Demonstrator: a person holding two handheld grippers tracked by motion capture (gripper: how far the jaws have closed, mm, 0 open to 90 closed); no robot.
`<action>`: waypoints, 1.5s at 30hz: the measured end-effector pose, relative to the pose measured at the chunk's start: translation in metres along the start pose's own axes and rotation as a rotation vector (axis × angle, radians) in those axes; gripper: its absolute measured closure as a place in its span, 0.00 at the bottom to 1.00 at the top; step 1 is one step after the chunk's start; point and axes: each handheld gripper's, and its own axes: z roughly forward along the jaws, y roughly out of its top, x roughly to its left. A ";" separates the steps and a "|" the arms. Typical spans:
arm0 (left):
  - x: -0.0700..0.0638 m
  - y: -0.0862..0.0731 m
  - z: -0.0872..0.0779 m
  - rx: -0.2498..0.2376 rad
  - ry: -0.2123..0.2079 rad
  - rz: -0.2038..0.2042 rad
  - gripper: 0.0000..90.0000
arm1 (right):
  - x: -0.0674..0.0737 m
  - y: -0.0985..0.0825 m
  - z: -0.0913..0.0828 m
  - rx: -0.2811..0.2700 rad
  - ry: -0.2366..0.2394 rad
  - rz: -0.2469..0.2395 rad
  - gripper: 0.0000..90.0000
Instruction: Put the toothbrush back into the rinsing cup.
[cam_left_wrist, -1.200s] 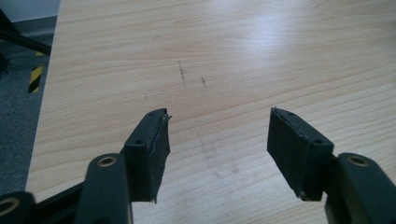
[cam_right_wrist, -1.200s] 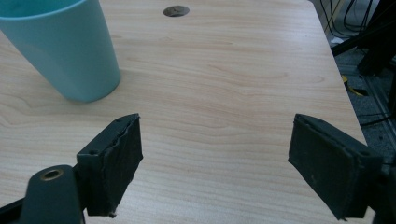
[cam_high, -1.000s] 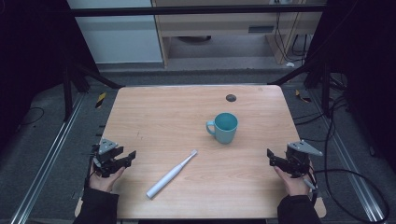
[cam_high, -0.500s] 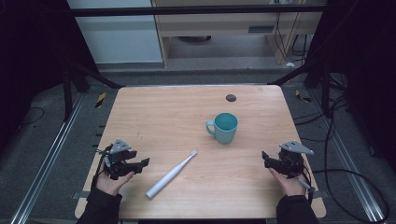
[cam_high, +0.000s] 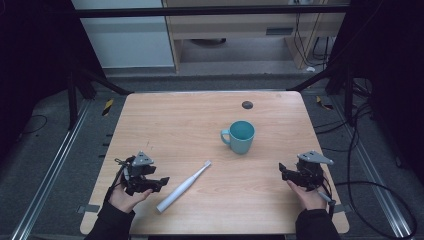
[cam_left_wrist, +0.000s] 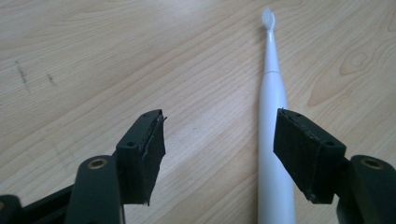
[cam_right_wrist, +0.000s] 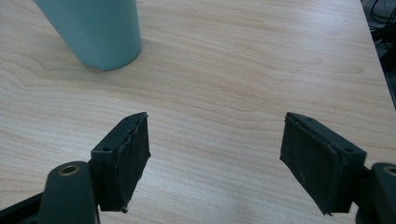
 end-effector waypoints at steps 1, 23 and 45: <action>-0.002 0.000 0.001 0.005 -0.007 0.001 0.37 | 0.001 0.000 0.001 0.005 0.001 -0.006 0.27; -0.026 0.008 0.030 0.199 -0.080 0.085 0.43 | 0.003 -0.001 0.006 0.042 0.005 -0.037 0.30; -0.033 0.017 0.054 0.342 -0.106 0.119 0.59 | 0.005 -0.001 0.010 0.069 0.013 -0.055 0.33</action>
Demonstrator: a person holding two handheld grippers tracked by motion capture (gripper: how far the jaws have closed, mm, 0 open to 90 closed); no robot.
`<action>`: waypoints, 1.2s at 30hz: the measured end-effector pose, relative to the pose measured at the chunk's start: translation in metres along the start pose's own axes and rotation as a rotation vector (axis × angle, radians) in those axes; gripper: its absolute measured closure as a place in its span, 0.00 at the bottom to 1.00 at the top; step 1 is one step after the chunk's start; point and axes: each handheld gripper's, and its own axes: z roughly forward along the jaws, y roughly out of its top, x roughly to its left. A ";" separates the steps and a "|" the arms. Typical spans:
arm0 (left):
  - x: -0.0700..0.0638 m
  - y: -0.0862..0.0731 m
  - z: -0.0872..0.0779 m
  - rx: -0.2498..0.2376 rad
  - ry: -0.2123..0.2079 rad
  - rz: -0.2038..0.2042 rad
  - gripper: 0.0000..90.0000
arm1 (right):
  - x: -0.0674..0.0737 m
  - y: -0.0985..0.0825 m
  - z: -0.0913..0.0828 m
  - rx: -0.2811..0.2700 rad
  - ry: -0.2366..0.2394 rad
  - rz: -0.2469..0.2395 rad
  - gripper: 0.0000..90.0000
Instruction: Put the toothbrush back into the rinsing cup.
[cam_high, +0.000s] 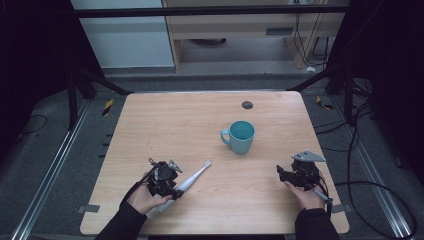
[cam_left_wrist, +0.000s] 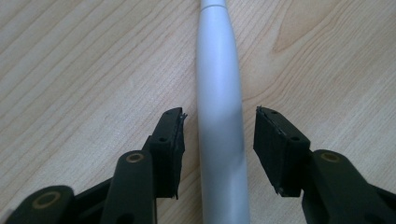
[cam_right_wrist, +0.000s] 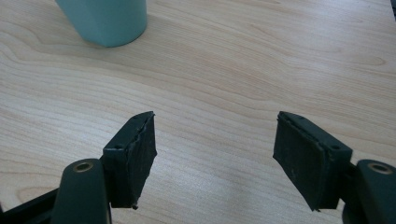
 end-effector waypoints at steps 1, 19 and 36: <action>0.000 0.000 0.001 0.004 0.001 0.000 0.60 | 0.000 0.000 0.000 0.000 0.000 0.000 0.33; 0.002 0.002 0.010 0.056 -0.022 -0.007 0.72 | 0.001 0.001 0.002 0.014 0.005 -0.011 0.35; -0.003 0.003 -0.001 0.018 -0.003 0.024 0.73 | 0.000 0.000 0.000 0.009 0.002 -0.007 0.36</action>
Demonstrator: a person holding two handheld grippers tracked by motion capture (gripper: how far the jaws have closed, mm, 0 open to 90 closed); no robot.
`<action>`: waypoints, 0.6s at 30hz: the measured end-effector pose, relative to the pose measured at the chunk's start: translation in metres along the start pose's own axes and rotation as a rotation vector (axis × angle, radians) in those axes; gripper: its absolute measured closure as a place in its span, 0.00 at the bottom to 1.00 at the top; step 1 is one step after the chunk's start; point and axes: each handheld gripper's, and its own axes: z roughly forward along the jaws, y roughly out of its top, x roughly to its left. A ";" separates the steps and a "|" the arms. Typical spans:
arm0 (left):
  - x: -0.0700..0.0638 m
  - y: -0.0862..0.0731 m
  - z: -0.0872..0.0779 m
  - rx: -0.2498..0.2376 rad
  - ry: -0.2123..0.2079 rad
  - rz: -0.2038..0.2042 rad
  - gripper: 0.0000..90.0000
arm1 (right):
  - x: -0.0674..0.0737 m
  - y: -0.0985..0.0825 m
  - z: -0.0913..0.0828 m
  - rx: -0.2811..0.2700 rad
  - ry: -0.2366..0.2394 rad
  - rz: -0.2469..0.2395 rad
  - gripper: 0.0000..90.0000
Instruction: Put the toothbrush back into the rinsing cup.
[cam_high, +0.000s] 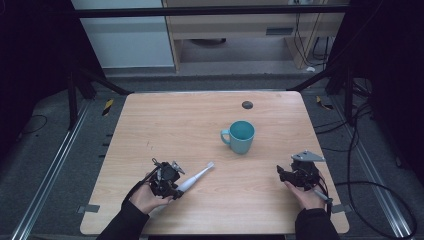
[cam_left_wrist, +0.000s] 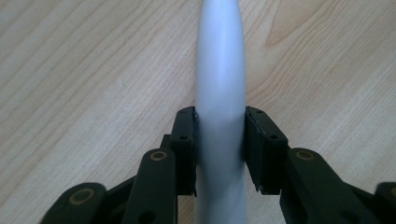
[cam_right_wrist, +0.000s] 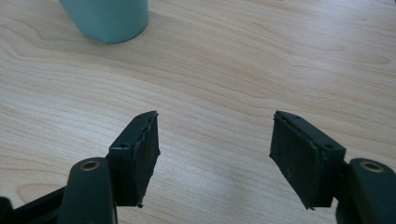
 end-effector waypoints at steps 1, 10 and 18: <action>0.001 -0.001 -0.003 -0.010 0.000 -0.002 0.73 | 0.000 0.000 0.000 0.000 0.000 0.003 0.36; 0.013 -0.008 -0.031 -0.158 0.032 -0.068 0.73 | -0.002 -0.003 -0.002 -0.015 -0.005 0.011 0.35; 0.020 -0.011 -0.046 -0.307 0.084 -0.138 0.73 | -0.003 -0.005 -0.004 -0.040 -0.010 0.020 0.33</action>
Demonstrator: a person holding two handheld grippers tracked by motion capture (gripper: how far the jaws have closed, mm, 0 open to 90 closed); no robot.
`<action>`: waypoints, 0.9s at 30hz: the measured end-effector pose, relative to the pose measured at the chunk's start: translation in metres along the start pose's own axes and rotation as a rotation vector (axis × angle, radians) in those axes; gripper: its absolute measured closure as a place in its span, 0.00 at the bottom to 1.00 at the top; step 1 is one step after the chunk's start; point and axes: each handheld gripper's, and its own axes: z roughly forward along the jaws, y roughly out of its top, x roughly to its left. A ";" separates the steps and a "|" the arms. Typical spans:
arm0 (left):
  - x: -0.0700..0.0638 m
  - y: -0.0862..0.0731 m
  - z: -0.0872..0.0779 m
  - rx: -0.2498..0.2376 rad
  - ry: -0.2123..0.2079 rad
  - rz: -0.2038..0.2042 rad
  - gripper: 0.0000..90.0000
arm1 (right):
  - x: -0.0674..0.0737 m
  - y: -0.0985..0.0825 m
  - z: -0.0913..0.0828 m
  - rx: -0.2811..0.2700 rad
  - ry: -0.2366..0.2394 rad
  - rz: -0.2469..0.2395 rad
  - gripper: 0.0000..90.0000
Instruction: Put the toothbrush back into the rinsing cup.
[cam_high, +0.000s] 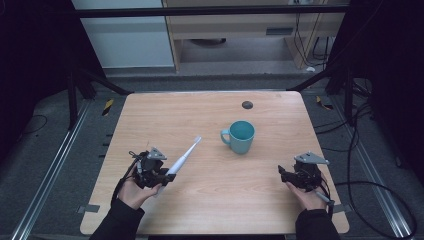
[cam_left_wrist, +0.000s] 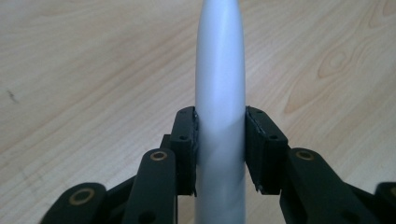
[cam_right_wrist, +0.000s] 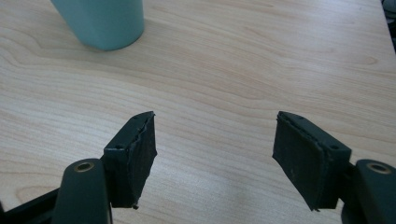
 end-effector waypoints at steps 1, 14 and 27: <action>0.001 0.000 -0.001 -0.011 0.006 -0.007 0.73 | 0.000 0.000 0.000 -0.003 -0.002 0.003 0.33; 0.021 0.022 -0.010 -0.175 0.084 -0.078 0.73 | 0.002 -0.003 0.001 -0.037 -0.022 0.000 0.29; 0.019 0.074 0.003 -0.362 0.130 -0.151 0.73 | 0.003 -0.003 0.002 -0.041 -0.023 -0.003 0.25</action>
